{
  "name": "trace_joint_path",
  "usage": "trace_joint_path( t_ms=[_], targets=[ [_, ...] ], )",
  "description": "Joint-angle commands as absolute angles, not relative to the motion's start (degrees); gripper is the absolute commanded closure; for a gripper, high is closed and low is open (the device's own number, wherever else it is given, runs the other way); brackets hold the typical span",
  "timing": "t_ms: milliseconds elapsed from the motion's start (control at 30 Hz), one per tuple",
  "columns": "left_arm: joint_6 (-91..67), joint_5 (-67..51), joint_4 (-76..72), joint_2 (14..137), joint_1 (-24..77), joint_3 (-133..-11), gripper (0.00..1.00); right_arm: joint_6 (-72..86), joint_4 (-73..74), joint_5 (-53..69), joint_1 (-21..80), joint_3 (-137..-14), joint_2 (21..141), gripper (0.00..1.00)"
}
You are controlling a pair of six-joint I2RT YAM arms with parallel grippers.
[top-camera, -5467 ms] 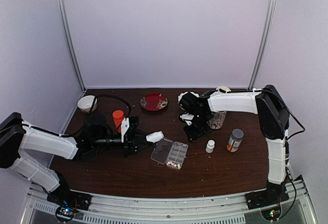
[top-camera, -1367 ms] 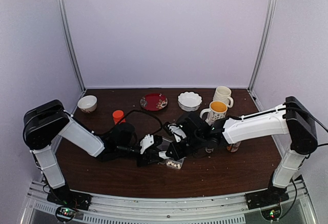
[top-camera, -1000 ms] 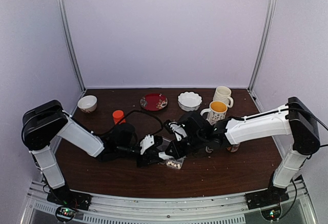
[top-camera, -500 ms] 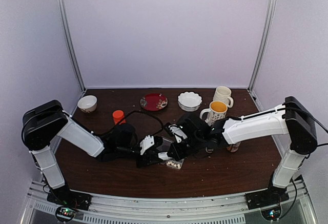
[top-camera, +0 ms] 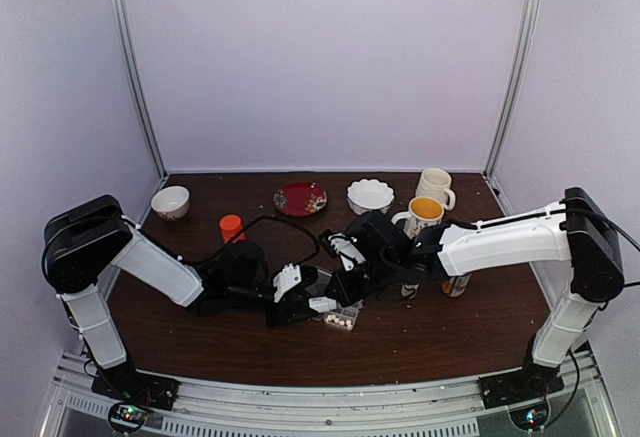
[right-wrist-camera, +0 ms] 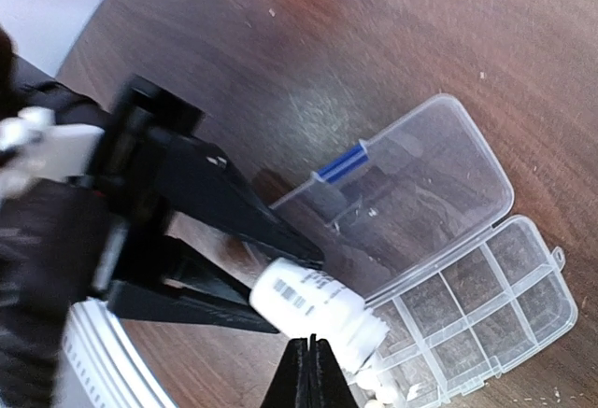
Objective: Sort the pills into containers
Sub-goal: Pour the pill into the compartment of the pill container.
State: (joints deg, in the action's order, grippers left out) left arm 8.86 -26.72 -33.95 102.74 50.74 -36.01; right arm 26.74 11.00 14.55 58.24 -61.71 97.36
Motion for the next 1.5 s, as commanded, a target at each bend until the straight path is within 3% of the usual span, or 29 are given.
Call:
trace_joint_path(
  t_ms=[0,433,767,1233,1467],
  targets=[
    [8.52,-27.24,-35.4,102.21,51.06,-37.47,1.0,25.66,14.65,12.79,58.54,-63.95,101.7,1.0],
    [8.61,-27.37,-35.33,102.13,51.06,-37.53,1.0,24.61,14.24,12.23,58.47,-64.91,95.82,1.0],
    [8.35,-26.84,-34.3,102.26,51.11,-38.2,1.0,25.04,17.28,11.06,58.54,-66.11,103.45,1.0],
    [8.44,-26.39,-33.93,102.3,51.47,-38.45,1.0,25.7,11.98,10.81,58.88,-62.86,96.32,1.0],
    [8.23,-25.94,-33.18,102.55,51.5,-39.17,1.0,26.29,14.9,10.42,58.89,-63.93,102.27,1.0]
  ],
)
